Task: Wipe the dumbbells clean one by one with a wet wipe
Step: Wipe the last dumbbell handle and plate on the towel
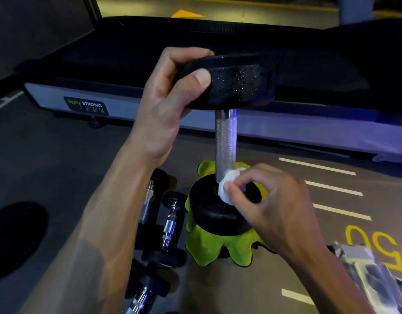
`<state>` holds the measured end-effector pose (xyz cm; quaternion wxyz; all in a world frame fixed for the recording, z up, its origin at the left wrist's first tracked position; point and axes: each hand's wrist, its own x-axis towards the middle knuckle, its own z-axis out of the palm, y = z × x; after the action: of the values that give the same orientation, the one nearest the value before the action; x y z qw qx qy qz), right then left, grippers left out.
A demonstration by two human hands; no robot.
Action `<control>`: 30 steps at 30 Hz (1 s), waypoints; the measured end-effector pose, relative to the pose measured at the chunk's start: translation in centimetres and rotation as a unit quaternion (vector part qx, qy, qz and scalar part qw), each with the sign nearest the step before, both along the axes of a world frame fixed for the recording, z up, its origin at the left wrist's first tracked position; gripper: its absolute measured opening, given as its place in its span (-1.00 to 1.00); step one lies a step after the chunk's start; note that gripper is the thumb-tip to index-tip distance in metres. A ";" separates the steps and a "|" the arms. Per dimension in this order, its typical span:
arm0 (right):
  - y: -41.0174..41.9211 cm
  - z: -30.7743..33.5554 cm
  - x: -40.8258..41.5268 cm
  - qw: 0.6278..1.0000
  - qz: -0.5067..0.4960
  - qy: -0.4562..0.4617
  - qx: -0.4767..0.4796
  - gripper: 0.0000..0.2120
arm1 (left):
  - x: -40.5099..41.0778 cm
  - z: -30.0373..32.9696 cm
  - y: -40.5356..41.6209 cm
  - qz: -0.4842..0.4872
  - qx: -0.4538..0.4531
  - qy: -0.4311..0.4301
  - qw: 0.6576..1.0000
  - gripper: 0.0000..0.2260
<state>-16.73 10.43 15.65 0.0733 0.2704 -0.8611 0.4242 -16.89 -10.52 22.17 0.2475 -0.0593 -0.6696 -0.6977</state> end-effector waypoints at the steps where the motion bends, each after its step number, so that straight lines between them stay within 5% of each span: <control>1: -0.2 0.2 -0.2 1.000 -0.002 0.004 -0.016 -0.81 | -0.1 0.0 0.1 -0.002 -0.003 0.000 1.000 -0.71; 12: 0.3 -0.2 -0.5 0.977 0.021 -0.149 -0.152 -0.74 | -0.3 -0.2 0.4 -0.011 0.002 0.010 1.000 -0.67; 19: 0.0 -0.2 -1.6 0.983 0.060 -0.167 -0.052 -0.68 | 0.0 -0.5 -0.1 -0.012 0.021 0.013 1.000 -0.70; 25: -1.8 -0.9 -2.3 0.948 0.132 -0.270 -0.109 -0.66 | 0.3 -0.8 -0.4 0.003 0.047 0.001 0.999 -0.67; 30: -2.2 -1.5 -2.5 0.941 0.149 -0.269 -0.140 -0.77 | 1.2 -1.1 0.1 0.079 -0.054 -0.011 0.995 -0.48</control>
<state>-19.28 8.28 14.19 -0.1884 0.2584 -0.7301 0.6039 -15.72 -10.42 21.04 0.2914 -0.0119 -0.7118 -0.6390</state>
